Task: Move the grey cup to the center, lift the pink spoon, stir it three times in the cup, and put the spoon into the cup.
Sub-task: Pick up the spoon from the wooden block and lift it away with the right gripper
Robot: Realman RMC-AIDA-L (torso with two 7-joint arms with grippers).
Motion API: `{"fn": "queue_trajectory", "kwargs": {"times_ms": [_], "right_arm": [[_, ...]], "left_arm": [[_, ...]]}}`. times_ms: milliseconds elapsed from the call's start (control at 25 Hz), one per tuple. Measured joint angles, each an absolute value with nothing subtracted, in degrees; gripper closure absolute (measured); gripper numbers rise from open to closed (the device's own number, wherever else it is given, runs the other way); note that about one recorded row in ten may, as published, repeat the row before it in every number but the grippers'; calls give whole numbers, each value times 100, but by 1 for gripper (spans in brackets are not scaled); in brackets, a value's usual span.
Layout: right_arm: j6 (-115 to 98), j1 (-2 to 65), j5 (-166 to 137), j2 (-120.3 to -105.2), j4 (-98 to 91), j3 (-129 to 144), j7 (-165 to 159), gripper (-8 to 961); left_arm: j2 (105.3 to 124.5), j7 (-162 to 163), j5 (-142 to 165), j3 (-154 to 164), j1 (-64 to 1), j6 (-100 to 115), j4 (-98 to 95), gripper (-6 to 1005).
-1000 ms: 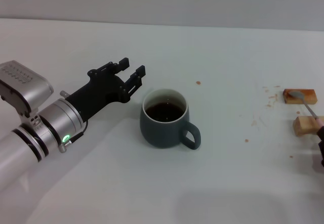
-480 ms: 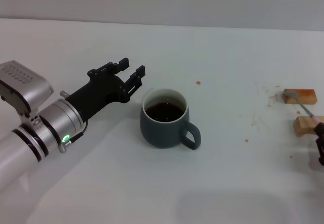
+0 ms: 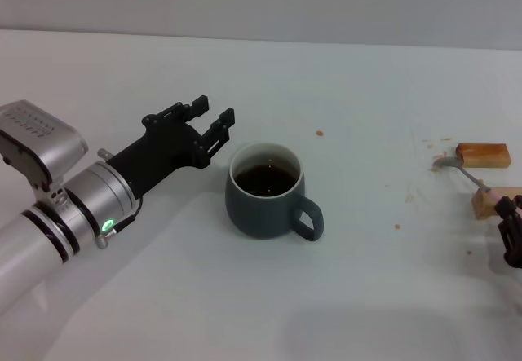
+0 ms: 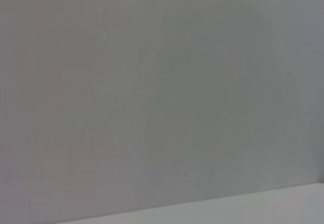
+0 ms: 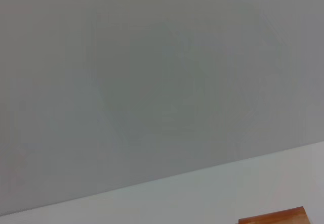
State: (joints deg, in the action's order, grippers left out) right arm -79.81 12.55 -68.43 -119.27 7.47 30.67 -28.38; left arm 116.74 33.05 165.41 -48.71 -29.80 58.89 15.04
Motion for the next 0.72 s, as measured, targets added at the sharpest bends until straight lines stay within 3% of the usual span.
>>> {"fn": "queue_trajectory", "kwargs": {"times_ms": [720], "right_arm": [[-8184, 1195, -6856, -11926, 764, 3067, -2834, 816]], "left_arm": [[11708, 3305, 16541, -4878, -2970, 5889, 1496, 527]]}}
